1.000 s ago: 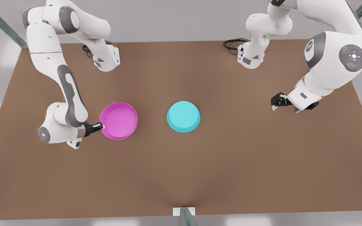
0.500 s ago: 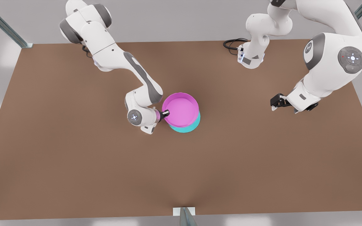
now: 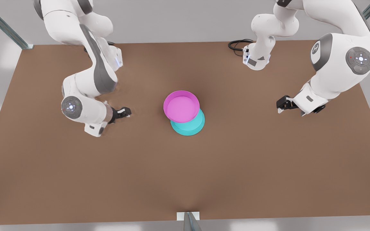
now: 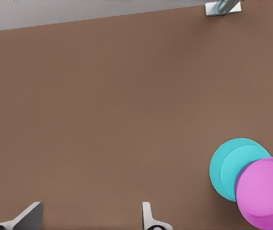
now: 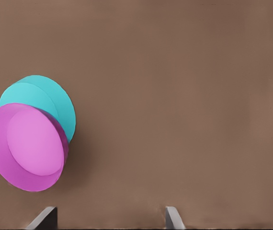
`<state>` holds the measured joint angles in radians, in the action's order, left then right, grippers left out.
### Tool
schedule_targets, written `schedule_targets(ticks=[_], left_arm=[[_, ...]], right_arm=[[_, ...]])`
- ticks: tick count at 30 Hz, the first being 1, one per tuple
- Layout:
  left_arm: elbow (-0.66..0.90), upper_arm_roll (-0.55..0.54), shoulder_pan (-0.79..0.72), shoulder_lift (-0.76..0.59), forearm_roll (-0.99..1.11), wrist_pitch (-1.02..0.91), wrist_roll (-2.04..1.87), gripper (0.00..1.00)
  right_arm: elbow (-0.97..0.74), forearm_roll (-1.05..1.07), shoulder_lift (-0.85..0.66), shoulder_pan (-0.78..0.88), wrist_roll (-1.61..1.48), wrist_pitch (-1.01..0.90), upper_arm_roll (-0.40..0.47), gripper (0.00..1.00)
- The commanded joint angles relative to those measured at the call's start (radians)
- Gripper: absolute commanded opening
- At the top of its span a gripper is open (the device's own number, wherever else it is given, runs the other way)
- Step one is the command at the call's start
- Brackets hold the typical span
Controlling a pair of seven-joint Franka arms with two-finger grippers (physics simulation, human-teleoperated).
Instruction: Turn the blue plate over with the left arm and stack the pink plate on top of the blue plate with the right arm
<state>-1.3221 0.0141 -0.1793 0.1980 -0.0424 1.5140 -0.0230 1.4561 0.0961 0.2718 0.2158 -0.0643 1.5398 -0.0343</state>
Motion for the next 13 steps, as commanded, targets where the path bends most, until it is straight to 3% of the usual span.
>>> schedule_targets(ticks=[1,3,10,13], left_arm=[[0.0,0.001,0.0,0.0,-0.001,0.0,0.0,1.0],[0.0,0.0,0.0,-0.003,-0.001,0.0,0.0,1.0],[0.0,0.004,0.0,-0.011,-0.001,-0.008,0.002,1.0],[-0.112,0.015,0.001,-0.112,-0.001,0.021,0.005,1.0]], right_arm=[[-0.031,-0.015,0.0,-0.001,0.0,-0.03,0.026,1.0],[-0.129,-0.019,0.003,-0.009,-0.008,-0.076,0.162,1.0],[-0.203,-0.09,0.017,-0.049,0.003,-0.089,0.172,1.0],[-0.198,-0.101,0.023,-0.085,0.004,-0.061,0.174,1.0]])
